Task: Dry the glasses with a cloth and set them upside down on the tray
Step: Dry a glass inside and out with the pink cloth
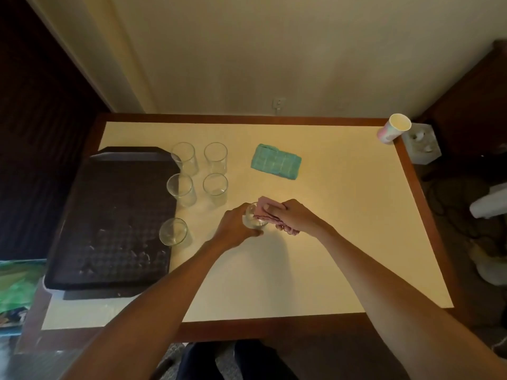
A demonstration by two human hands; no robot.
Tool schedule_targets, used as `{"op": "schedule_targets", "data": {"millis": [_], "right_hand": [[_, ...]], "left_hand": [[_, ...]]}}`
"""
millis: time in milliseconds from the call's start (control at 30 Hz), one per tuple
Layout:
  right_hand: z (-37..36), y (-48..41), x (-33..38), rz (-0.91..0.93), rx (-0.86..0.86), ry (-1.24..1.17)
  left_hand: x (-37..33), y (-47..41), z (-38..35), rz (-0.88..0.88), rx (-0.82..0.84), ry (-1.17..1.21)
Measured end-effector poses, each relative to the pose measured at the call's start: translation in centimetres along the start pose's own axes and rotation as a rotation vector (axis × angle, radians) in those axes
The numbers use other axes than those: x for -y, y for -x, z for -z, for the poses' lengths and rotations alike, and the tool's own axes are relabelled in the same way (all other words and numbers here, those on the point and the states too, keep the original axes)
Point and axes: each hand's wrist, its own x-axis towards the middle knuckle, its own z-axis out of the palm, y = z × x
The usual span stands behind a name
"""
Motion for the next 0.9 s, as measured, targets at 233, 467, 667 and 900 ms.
{"op": "schedule_targets", "data": {"millis": [233, 467, 667, 900], "right_hand": [[2.1, -0.1, 3.2, -0.004, 0.069, 0.194], [4.6, 0.9, 9.2, 0.111, 0.085, 0.240], [6.2, 1.5, 13.7, 0.216, -0.031, 0.227], [7.8, 1.5, 17.6, 0.389, -0.184, 0.257]], "left_hand": [[-2.6, -0.5, 5.4, -0.123, 0.063, -0.096], [-8.9, -0.5, 13.1, -0.288, 0.089, -0.253], [-13.7, 0.4, 16.9, -0.331, 0.043, -0.239], [-16.3, 0.3, 22.1, -0.252, 0.194, 0.141]]}}
